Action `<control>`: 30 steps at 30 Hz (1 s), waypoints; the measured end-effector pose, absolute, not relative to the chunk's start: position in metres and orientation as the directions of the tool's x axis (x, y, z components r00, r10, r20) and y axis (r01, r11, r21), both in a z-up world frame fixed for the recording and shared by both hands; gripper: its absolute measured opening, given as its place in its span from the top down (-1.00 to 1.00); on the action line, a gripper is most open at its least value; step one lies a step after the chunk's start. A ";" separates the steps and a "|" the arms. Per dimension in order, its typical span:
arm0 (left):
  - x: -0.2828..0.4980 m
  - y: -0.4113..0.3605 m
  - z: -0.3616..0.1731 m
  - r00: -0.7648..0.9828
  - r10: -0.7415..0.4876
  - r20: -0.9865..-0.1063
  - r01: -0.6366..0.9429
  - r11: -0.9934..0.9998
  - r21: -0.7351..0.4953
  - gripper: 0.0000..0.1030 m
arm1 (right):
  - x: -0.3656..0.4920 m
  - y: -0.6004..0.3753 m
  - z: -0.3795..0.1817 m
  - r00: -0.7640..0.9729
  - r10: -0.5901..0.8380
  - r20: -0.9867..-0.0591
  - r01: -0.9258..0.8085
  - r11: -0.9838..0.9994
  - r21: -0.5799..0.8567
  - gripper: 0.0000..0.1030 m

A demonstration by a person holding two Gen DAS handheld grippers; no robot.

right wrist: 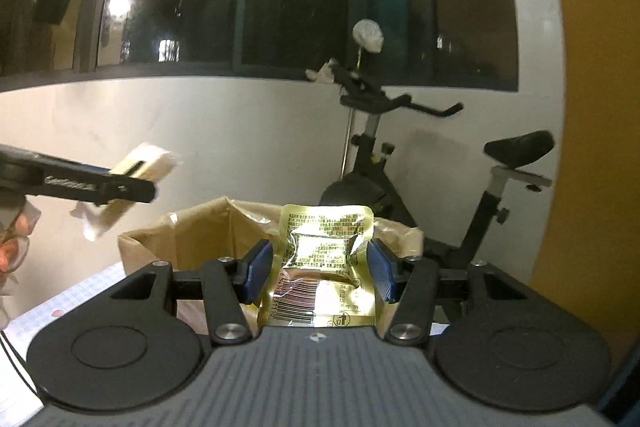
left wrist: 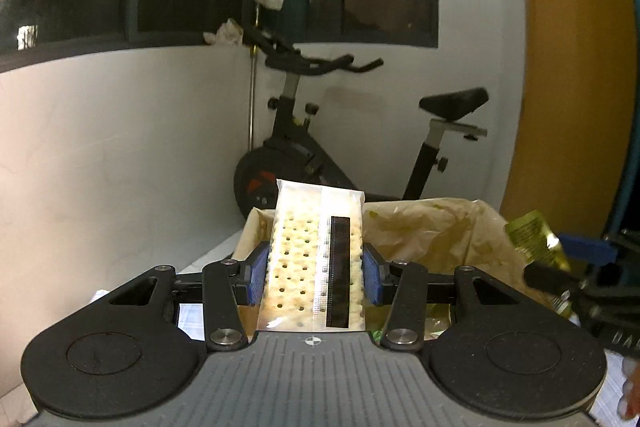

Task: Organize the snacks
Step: 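Open both tools to drop the packets into the box, then lower both tools back to the snack pile in front of the box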

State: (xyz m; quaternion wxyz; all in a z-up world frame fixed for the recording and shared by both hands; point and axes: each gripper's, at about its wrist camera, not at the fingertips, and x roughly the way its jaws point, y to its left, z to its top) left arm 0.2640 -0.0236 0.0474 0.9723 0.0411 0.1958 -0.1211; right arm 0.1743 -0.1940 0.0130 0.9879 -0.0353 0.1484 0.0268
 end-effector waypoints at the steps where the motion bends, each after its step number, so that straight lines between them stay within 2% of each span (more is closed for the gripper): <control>1: 0.270 -0.025 0.044 0.894 -0.212 -0.395 0.248 0.968 0.040 0.04 | 0.183 -0.194 0.009 0.950 0.041 -0.308 -0.061 0.997 -0.055 -0.07; 4: 0.283 -0.031 0.034 0.893 -0.192 -0.407 0.237 0.969 0.064 0.03 | 0.204 -0.199 -0.001 0.937 0.039 -0.348 -0.041 0.999 0.000 -0.07; 9: 0.299 -0.030 0.019 0.868 -0.200 -0.454 0.239 0.970 0.030 -0.46 | 0.220 -0.208 -0.012 0.912 0.033 -0.409 -0.018 0.999 0.041 -0.14; 11: 0.296 -0.025 0.016 0.866 -0.209 -0.454 0.247 0.969 0.025 -0.51 | 0.219 -0.210 -0.013 0.907 0.031 -0.420 -0.015 0.999 0.040 -0.15; 15: 0.283 -0.010 0.018 0.863 -0.213 -0.458 0.246 0.969 0.012 -0.52 | 0.208 -0.213 -0.010 0.912 0.031 -0.410 -0.014 0.999 0.043 -0.21; 20: 0.281 -0.003 0.029 0.850 -0.248 -0.465 0.248 0.967 -0.062 -0.51 | 0.188 -0.215 -0.002 0.929 0.054 -0.365 -0.036 0.998 0.057 -0.22; 30: 0.222 0.005 0.033 0.887 -0.143 -0.439 0.135 0.990 -0.048 -0.48 | 0.154 -0.227 0.000 0.943 0.182 -0.280 -0.157 0.982 0.108 -0.22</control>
